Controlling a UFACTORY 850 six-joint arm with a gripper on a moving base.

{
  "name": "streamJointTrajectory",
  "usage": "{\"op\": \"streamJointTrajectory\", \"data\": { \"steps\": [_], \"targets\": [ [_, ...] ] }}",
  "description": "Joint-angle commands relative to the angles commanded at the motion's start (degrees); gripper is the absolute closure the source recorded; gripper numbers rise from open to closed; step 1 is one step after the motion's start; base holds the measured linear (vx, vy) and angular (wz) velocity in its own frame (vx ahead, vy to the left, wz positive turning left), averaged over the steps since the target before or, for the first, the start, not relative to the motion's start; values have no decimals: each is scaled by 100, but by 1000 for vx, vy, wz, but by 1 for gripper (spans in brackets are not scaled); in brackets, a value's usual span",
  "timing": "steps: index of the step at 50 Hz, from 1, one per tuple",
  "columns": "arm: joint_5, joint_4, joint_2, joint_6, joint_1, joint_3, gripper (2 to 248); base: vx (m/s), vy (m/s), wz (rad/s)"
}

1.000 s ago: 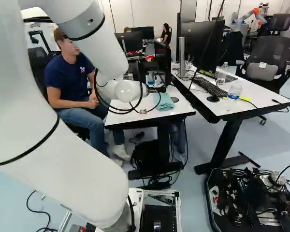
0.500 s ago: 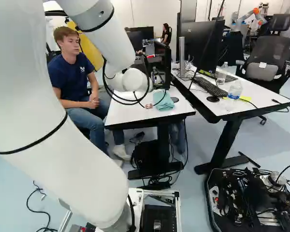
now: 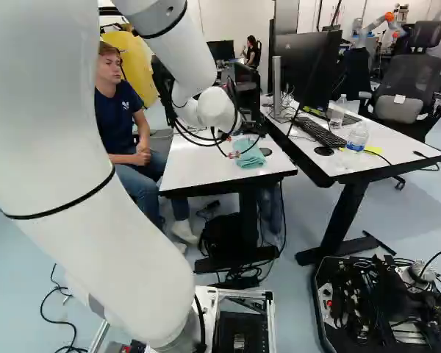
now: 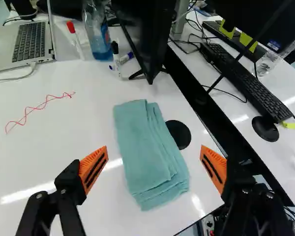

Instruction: Clean the table with the green towel

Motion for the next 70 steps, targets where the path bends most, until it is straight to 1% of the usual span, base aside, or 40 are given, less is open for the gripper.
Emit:
{"op": "streamJointTrajectory", "data": {
  "steps": [20, 43, 49, 59, 70],
  "targets": [
    [-997, 0, -298, 0, -10, -608, 3, 0, 0, 0],
    [-2062, 0, -574, 0, 96, -1250, 3, 0, 0, 0],
    [-2178, 0, -688, 0, 126, -1413, 3, 0, 0, 0],
    [-2215, 0, -862, 0, 153, -1619, 3, 0, 0, 0],
    [-2215, 0, -1045, 0, 161, -1709, 3, 0, 0, 0]
  ]
}}
